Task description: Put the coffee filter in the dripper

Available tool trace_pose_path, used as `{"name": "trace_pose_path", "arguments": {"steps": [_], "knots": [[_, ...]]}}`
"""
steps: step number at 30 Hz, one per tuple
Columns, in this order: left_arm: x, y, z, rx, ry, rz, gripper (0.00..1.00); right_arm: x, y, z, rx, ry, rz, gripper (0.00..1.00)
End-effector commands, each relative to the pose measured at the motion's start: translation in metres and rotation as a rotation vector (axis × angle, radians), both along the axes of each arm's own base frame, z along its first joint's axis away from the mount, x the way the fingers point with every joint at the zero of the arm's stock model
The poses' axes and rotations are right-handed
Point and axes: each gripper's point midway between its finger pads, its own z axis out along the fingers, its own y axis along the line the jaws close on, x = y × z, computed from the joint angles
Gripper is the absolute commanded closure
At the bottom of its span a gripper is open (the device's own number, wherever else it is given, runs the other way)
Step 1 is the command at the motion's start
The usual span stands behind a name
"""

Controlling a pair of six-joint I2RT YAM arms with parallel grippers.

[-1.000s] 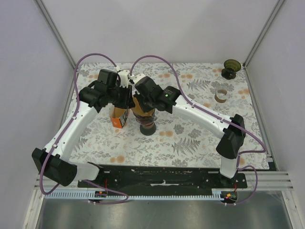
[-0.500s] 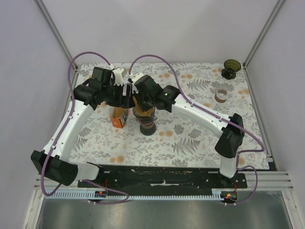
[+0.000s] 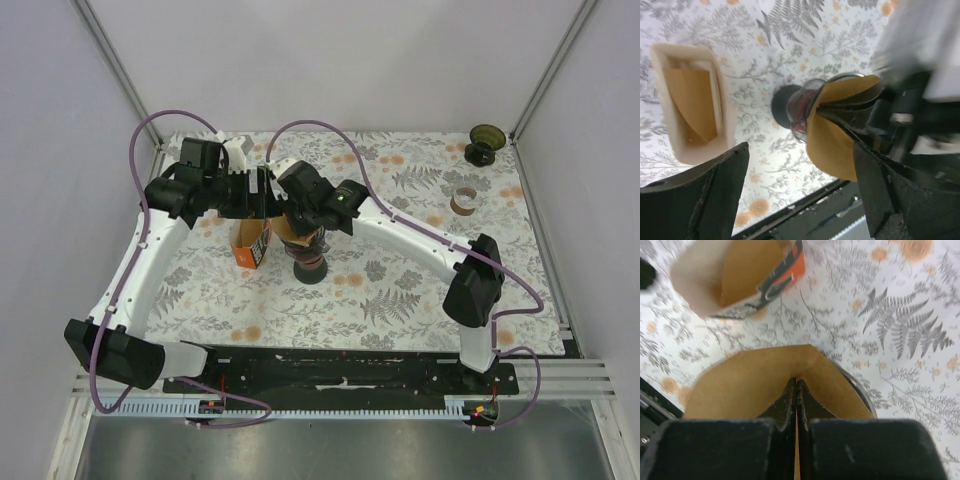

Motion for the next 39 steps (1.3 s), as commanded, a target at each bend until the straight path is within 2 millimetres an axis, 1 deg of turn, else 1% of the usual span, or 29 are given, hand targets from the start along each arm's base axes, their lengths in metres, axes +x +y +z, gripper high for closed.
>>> {"name": "trace_pose_path", "arguments": {"steps": [1, 4, 7, 11, 12, 17, 19, 21, 23, 27, 30, 31, 33, 34, 37, 38, 39], "knots": [[0.016, -0.008, 0.042, -0.090, -0.148, 0.017, 0.11, -0.013, -0.019, -0.037, -0.131, 0.081, 0.020, 1.00], [0.023, 0.005, 0.028, -0.031, -0.145, 0.066, 0.13, -0.013, -0.017, -0.024, -0.096, 0.059, 0.022, 1.00], [0.024, 0.006, 0.023, -0.030, -0.141, 0.065, 0.14, -0.011, -0.013, -0.018, -0.080, 0.045, 0.029, 1.00], [0.018, -0.002, 0.028, -0.074, -0.135, 0.030, 0.15, -0.009, -0.011, -0.023, -0.097, 0.050, 0.036, 1.00], [0.015, -0.004, 0.027, -0.086, -0.124, 0.025, 0.14, -0.009, -0.010, -0.024, -0.100, 0.053, 0.036, 1.00], [-0.002, -0.019, -0.001, -0.185, -0.012, -0.003, 0.16, -0.006, -0.005, -0.035, -0.110, 0.069, 0.033, 1.00], [-0.004, -0.023, -0.013, -0.199, 0.020, -0.013, 0.22, -0.005, -0.002, -0.042, -0.120, 0.079, 0.037, 1.00], [-0.005, -0.023, -0.020, -0.195, 0.034, -0.010, 0.29, -0.005, 0.000, -0.049, -0.130, 0.090, 0.036, 1.00], [-0.005, -0.023, -0.025, -0.194, 0.043, -0.010, 0.32, -0.005, -0.001, -0.056, -0.144, 0.099, 0.035, 1.00], [-0.005, -0.026, -0.034, -0.199, 0.061, -0.011, 0.38, -0.006, -0.003, -0.063, -0.161, 0.106, 0.037, 1.00], [-0.003, -0.025, -0.035, -0.192, 0.056, -0.011, 0.45, -0.009, -0.004, -0.065, -0.173, 0.112, 0.046, 1.00], [-0.002, -0.025, -0.034, -0.190, 0.053, -0.010, 0.48, -0.010, -0.003, -0.063, -0.167, 0.114, 0.059, 1.00], [-0.001, -0.023, -0.036, -0.180, 0.051, -0.008, 0.56, -0.014, 0.001, -0.050, -0.136, 0.114, 0.101, 1.00], [0.000, -0.022, -0.039, -0.170, 0.053, 0.002, 0.59, -0.015, 0.003, -0.038, -0.111, 0.097, 0.112, 1.00], [0.002, -0.019, -0.045, -0.152, 0.056, 0.017, 0.61, -0.011, 0.009, 0.006, -0.028, 0.017, 0.131, 1.00], [0.003, -0.019, -0.045, -0.153, 0.055, 0.016, 0.62, -0.011, 0.009, 0.016, -0.012, -0.002, 0.139, 1.00], [0.003, -0.019, -0.044, -0.154, 0.053, 0.015, 0.64, -0.012, 0.009, 0.022, -0.001, -0.007, 0.155, 1.00]]}}
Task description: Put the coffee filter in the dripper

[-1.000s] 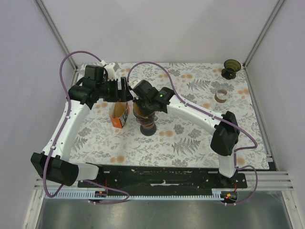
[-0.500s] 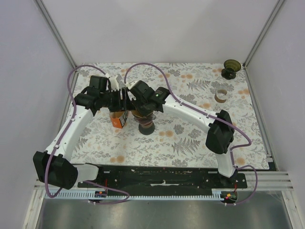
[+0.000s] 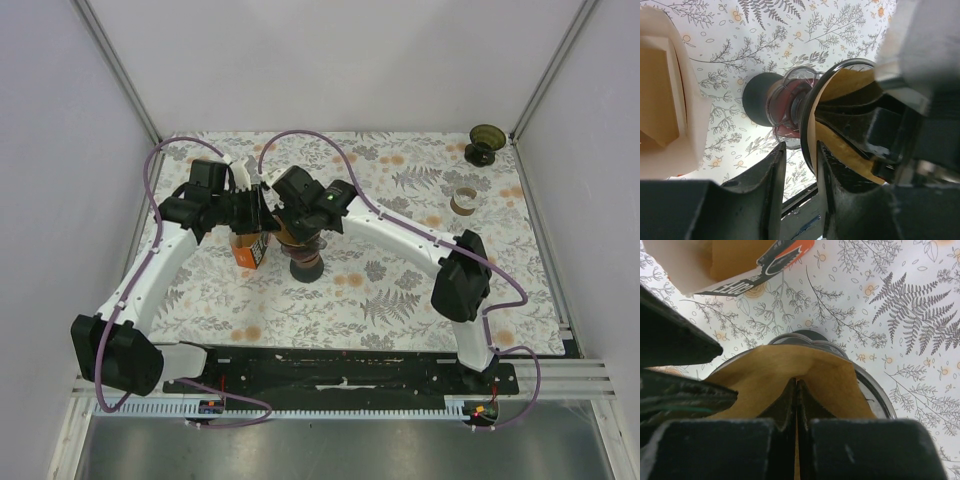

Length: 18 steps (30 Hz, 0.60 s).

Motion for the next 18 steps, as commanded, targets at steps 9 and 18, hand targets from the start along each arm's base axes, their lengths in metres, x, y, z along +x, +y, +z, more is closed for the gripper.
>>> {"name": "trace_pose_path", "arguments": {"steps": [9, 18], "knots": [[0.007, -0.001, 0.005, 0.001, -0.035, 0.006, 0.71, -0.010, 0.015, 0.095, 0.241, -0.079, 0.195, 0.82], [0.008, -0.001, 0.007, 0.005, -0.043, 0.002, 0.72, -0.028, 0.001, 0.167, 0.333, -0.317, 0.426, 0.49]]}}
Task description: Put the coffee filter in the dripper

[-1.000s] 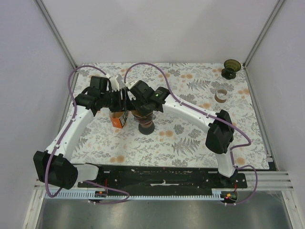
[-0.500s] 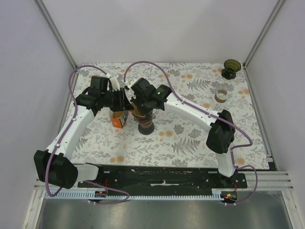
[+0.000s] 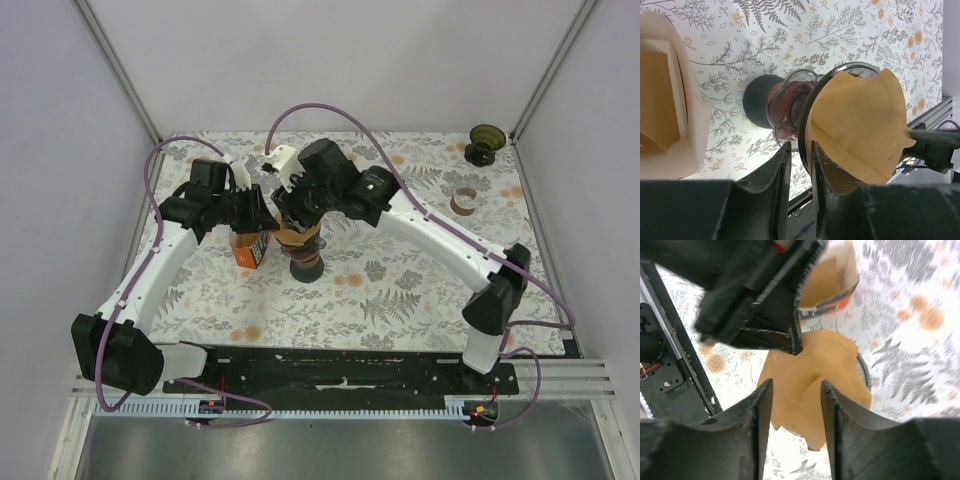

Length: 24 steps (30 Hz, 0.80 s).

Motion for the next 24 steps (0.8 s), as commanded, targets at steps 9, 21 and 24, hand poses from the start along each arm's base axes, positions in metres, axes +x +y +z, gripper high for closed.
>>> {"name": "trace_pose_path", "arguments": {"steps": [9, 21, 24], "knots": [[0.006, 0.000, 0.012, 0.007, -0.054, -0.003, 0.72, -0.072, -0.018, 0.030, 0.035, -0.577, 0.722, 0.18], [0.007, -0.001, 0.012, 0.004, -0.050, -0.006, 0.72, -0.021, -0.013, -0.027, -0.221, -0.599, 0.656, 0.36], [0.008, -0.001, 0.014, 0.004, -0.054, -0.007, 0.72, -0.019, -0.013, -0.033, -0.236, -0.589, 0.656, 0.58]]}}
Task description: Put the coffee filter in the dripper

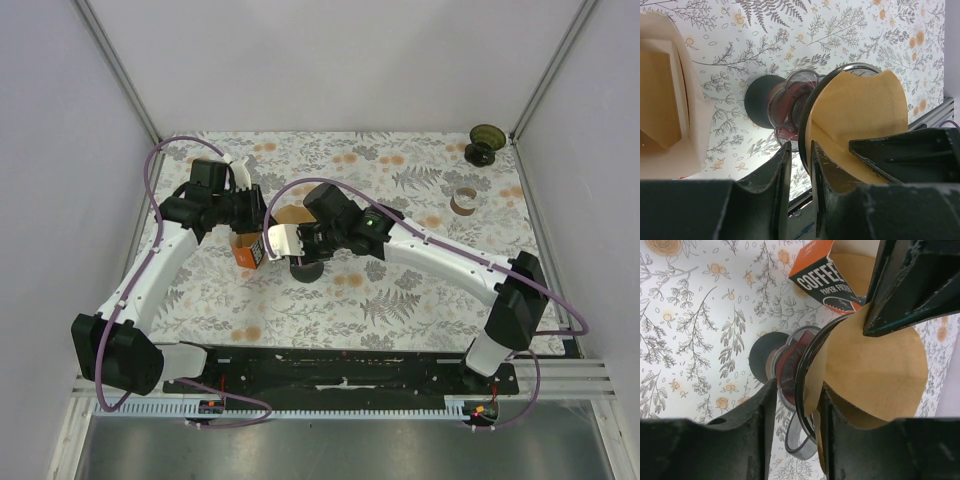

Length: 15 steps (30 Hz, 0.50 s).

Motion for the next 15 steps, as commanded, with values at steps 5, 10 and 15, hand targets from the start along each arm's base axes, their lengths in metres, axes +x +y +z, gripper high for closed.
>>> {"name": "trace_pose_path", "arguments": {"steps": [5, 10, 15], "knots": [[0.009, -0.003, 0.016, -0.003, -0.054, -0.013, 0.73, 0.012, 0.001, 0.011, 0.001, -0.080, -0.006, 0.92], [0.010, -0.004, 0.014, -0.001, -0.049, -0.016, 0.73, 0.009, -0.002, -0.001, -0.034, -0.086, 0.022, 1.00], [0.010, -0.004, 0.015, -0.004, -0.052, -0.018, 0.73, 0.012, 0.000, -0.001, -0.035, -0.089, 0.010, 0.65]]}}
